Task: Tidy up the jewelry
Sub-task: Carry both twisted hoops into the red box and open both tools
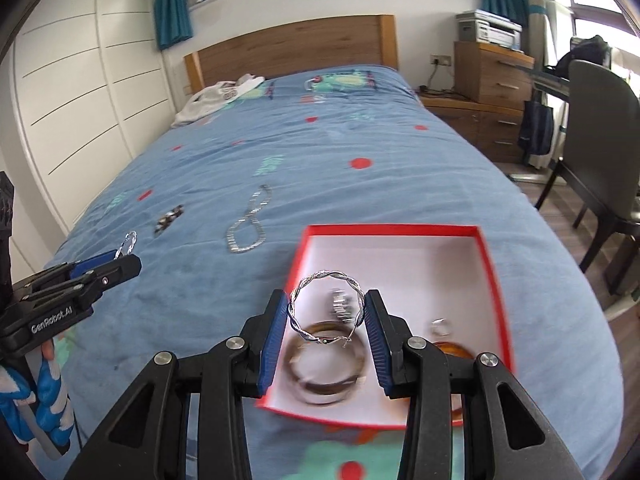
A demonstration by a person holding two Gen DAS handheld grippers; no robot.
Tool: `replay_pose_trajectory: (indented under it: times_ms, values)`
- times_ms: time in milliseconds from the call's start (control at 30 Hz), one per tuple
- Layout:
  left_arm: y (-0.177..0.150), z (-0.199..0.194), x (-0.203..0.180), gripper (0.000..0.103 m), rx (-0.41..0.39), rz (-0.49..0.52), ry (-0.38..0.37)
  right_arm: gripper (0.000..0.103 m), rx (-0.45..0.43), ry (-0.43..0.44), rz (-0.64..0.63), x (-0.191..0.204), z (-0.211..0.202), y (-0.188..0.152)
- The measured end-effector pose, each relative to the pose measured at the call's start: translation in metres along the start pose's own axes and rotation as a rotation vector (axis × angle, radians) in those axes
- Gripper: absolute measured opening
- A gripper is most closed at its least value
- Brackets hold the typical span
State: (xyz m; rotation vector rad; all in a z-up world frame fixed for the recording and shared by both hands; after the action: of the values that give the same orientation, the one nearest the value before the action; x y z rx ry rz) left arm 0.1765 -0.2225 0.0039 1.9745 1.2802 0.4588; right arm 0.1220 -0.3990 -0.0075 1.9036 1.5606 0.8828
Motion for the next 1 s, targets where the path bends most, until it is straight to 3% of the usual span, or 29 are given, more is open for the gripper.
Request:
replay_pose_trajectory:
  times_ms: [200,433,733,1000]
  values:
    - [0.014,0.046,-0.069,0.037,0.041,0.068,-0.066,0.039,0.051,-0.039,0.006,-0.059,0.025,0.007]
    - [0.017,0.104,-0.116,0.037,0.117,0.155,-0.073,0.039,0.127,-0.032,-0.010,-0.093,0.063,0.005]
    - [0.003,0.155,-0.128,0.037,0.219,0.195,-0.070,0.039,0.207,-0.018,-0.059,-0.102,0.099,0.007]
    - [-0.002,0.170,-0.126,0.037,0.244,0.207,-0.073,0.039,0.251,-0.032,-0.125,-0.097,0.117,0.001]
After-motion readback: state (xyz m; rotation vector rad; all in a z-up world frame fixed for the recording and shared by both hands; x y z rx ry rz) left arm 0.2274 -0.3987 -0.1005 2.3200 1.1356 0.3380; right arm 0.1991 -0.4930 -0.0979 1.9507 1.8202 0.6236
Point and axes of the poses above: each gripper's, at about its wrist camera, not at the fingertips, and z roughly the way its jaws point, x to its left, y to its top, the point moved 3 cm from there along z, roughly the way its jaws point, and after that the axes turned 3 degrees about y, right-handed, at the moved point
